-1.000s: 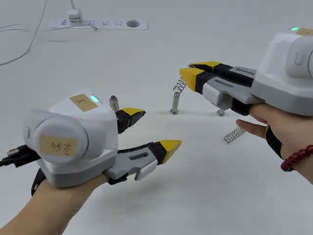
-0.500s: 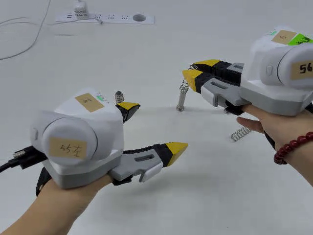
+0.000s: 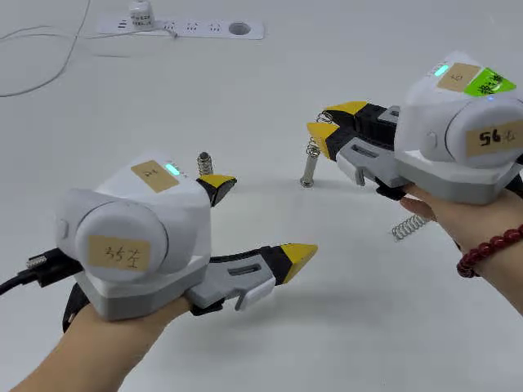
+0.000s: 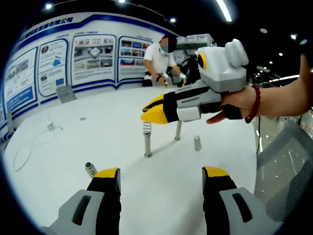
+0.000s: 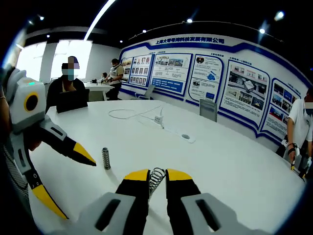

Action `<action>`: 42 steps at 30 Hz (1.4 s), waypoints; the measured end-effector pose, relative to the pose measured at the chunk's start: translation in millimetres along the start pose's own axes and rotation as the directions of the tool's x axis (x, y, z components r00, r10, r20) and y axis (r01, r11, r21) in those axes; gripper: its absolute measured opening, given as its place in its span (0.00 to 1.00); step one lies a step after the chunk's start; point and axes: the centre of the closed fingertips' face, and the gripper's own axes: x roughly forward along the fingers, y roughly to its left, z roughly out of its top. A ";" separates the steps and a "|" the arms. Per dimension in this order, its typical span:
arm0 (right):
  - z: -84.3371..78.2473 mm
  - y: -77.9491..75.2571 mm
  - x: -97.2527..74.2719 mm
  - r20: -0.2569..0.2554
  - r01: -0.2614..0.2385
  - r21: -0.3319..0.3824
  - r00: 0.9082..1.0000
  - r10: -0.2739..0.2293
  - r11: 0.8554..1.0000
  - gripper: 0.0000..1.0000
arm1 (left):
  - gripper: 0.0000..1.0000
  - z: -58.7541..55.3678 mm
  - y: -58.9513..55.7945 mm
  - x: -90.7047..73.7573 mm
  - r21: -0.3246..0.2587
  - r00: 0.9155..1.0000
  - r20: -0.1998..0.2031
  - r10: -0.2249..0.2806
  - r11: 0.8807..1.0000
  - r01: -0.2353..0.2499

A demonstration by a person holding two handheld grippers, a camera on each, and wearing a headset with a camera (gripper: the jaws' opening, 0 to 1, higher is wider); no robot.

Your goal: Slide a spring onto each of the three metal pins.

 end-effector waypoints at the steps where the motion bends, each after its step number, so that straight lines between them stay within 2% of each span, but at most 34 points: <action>1: 0.4 0.3 0.0 -0.002 0.001 -0.019 1.000 -0.001 1.000 0.13 | 0.69 -0.1 -0.2 0.0 -0.001 1.000 0.000 -0.001 1.000 0.001; 9: -0.6 2.2 0.4 -0.020 0.003 -0.092 1.000 -0.005 0.996 0.13 | 0.68 -0.8 -0.7 0.1 0.001 1.000 -0.002 -0.004 1.000 0.004; 14: -5.5 4.1 3.0 -0.034 -0.008 -0.105 0.999 0.005 0.994 0.14 | 0.67 -1.5 -0.1 0.0 0.000 1.000 -0.004 -0.004 1.000 0.004; 20: -11.8 5.7 6.4 -0.050 -0.011 -0.109 0.999 0.005 0.994 0.14 | 0.66 -1.8 0.6 -0.3 -0.001 1.000 -0.002 -0.003 1.000 0.003; 28: -28.8 10.5 10.6 -0.093 -0.014 -0.089 0.996 0.006 0.996 0.14 | 0.66 -3.2 1.2 -0.9 -0.002 1.000 -0.004 0.000 1.000 -0.001; 42: -38.4 13.8 14.5 -0.125 -0.016 -0.069 0.992 0.007 0.998 0.13 | 0.65 -3.3 0.8 -1.3 0.001 1.000 -0.005 0.000 1.000 0.000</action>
